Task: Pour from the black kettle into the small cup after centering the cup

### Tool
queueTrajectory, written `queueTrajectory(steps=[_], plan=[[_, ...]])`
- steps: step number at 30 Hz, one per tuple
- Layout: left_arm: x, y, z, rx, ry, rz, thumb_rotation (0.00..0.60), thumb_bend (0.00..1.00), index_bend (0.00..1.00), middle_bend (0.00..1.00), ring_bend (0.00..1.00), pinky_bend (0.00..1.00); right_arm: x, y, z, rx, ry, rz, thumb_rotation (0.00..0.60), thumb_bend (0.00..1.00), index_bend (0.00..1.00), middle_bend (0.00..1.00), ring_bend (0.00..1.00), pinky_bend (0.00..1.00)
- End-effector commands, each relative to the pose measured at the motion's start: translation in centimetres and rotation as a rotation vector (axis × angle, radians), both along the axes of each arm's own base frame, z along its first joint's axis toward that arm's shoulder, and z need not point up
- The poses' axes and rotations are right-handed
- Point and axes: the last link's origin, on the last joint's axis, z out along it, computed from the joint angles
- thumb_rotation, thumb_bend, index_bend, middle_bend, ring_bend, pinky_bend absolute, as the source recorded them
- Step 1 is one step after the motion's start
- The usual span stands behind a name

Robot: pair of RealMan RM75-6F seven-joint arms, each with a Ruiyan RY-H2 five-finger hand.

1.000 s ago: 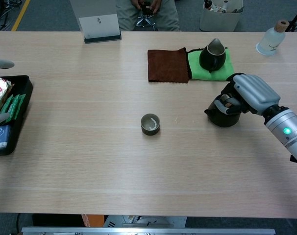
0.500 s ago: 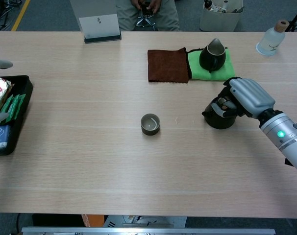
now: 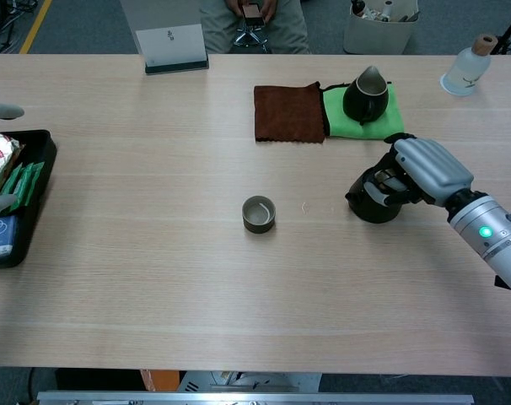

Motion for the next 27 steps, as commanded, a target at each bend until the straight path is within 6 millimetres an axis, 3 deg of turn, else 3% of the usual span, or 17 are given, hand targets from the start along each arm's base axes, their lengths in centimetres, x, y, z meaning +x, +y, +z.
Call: queueTrajectory(steps=[1,18,27], plan=[[0.0,0.0,0.0,0.001,0.0,0.0,0.6,0.22,0.09,0.12,0.08,0.15,-0.1,0.0,0.1,0.003,0.003,-0.001,0.57,0.01,0.87,0.77,0.76,0.12],[0.4,0.1,0.1,0.005,0.0,-0.007,0.6,0.22,0.09,0.12,0.08,0.15,0.3,-0.5,1.4,0.022,0.003,0.017,0.528,0.0,0.76,0.67,0.63,0.06],[0.5,0.2,0.3,0.01,0.003,-0.01,0.6,0.22,0.09,0.12,0.08,0.15,1.0,-1.0,2.1,0.03,0.058,0.057,0.527,0.0,0.65,0.55,0.48,0.02]])
